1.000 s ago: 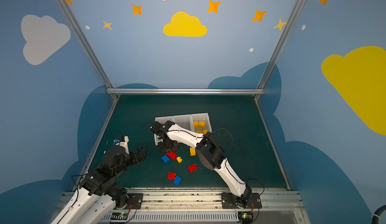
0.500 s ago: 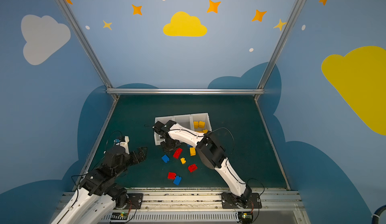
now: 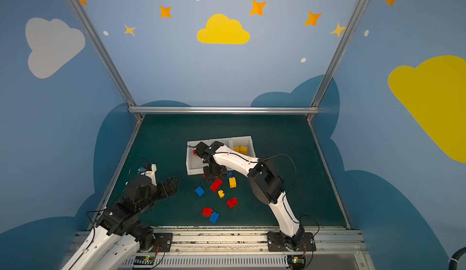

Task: Sort the legos into containers by color
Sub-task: 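Lower the right gripper and grasp a red 2x4 brick beside the bin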

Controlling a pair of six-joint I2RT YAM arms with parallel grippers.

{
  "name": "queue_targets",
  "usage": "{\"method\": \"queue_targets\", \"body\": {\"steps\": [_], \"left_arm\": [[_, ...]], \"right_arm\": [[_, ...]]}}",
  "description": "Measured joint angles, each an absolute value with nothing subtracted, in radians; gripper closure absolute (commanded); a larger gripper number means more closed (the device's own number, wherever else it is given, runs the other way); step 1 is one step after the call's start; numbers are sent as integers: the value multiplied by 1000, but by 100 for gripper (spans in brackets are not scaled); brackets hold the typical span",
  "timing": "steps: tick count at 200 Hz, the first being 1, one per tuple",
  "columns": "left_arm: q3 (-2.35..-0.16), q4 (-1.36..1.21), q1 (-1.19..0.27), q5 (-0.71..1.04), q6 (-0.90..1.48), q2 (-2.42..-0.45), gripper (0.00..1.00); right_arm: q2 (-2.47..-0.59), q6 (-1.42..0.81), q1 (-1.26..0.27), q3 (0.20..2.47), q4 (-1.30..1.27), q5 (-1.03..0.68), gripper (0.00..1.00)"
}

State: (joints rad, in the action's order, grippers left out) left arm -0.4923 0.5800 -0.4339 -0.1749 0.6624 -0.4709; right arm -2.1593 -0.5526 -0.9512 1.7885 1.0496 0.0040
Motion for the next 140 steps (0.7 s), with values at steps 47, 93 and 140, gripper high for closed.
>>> {"method": "queue_targets", "body": {"steps": [47,93,140], "left_arm": [[-486,575,-434,-170,662,-473,1],[-486,574,-434,-164,662,-480,1],[-486,574,-434,-156,662,-480,1]], "right_arm": [[-2159,-617,-944,1754,1016,-2,36],[-2159,-656,-944,1738,950,-24,38],[-2153,-674,-946,1724,939,-18,39]]}}
